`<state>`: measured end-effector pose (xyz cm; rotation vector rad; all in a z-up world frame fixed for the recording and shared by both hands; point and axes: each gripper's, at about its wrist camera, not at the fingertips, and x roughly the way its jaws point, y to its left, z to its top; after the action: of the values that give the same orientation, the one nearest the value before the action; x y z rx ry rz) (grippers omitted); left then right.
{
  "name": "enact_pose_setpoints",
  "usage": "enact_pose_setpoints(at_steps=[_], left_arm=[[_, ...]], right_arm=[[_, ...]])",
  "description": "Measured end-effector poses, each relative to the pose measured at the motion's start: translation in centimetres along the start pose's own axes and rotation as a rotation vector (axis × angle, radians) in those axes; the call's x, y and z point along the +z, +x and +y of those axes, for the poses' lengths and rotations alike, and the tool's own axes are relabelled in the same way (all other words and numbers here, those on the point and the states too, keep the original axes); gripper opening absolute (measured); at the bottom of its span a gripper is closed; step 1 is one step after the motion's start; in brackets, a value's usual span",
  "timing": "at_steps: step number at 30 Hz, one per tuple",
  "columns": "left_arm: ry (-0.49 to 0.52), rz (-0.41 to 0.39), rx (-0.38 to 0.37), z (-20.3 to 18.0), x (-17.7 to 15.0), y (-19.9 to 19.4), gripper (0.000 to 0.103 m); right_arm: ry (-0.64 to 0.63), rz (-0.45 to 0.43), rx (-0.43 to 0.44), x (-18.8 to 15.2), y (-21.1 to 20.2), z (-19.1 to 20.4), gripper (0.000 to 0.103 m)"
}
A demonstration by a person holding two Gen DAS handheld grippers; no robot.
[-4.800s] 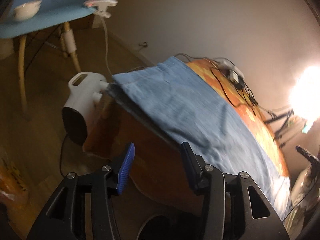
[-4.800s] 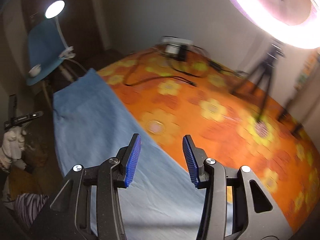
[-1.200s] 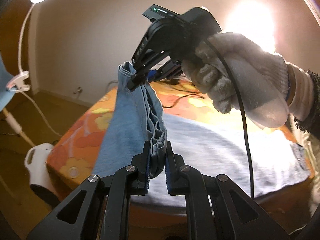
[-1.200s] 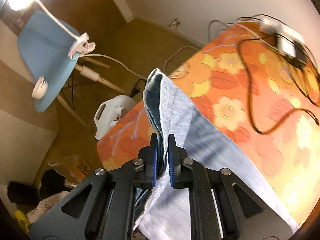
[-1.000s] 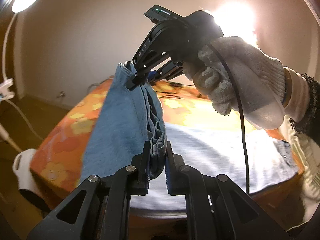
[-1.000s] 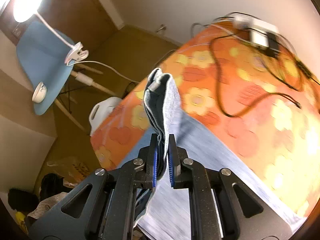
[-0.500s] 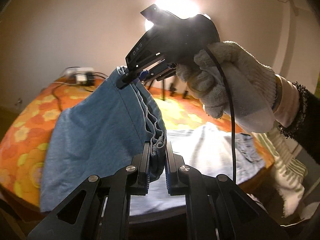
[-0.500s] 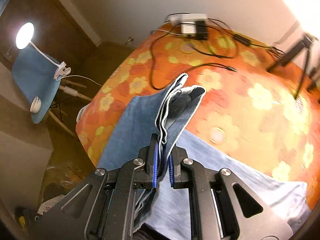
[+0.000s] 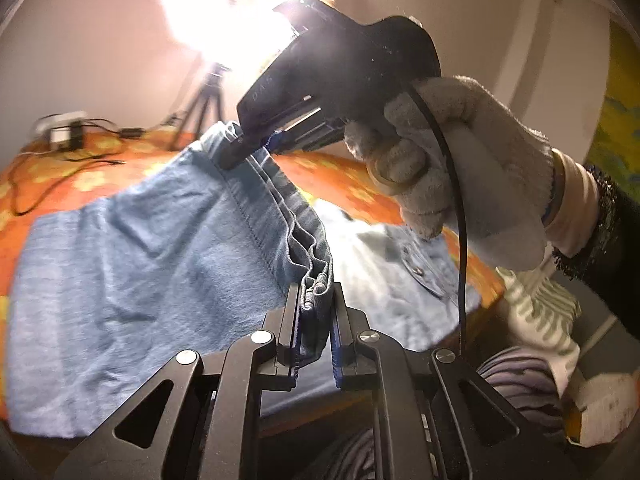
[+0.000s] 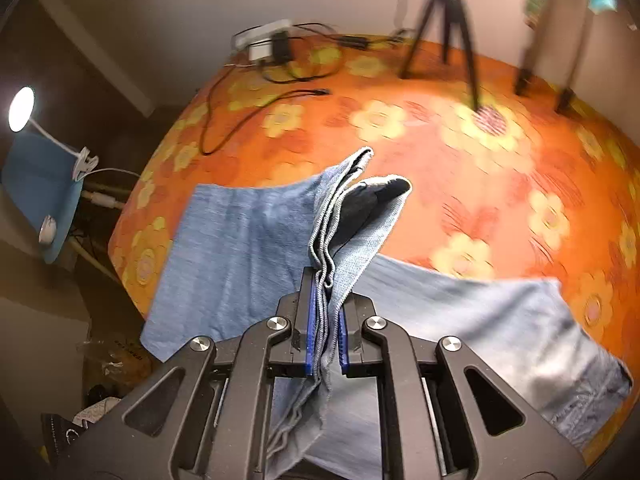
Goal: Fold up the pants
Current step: 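Carry the held jeans edge across the leg with both tools to fold it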
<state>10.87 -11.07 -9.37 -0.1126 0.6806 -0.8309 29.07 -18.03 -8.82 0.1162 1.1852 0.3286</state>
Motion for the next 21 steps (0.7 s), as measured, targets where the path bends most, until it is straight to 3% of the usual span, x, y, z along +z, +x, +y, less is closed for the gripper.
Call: enact_pose_setpoints(at_steps=[9,21], left_arm=[[0.083,0.065,-0.063,-4.8,-0.4,3.2,0.01],[0.161,0.082,-0.142,-11.3,0.2,6.7,0.01]], right_arm=[[0.099,-0.021,-0.005,-4.0,-2.3,-8.1,0.009],[0.162,-0.078,-0.035,-7.7,-6.7,-14.4,0.009]])
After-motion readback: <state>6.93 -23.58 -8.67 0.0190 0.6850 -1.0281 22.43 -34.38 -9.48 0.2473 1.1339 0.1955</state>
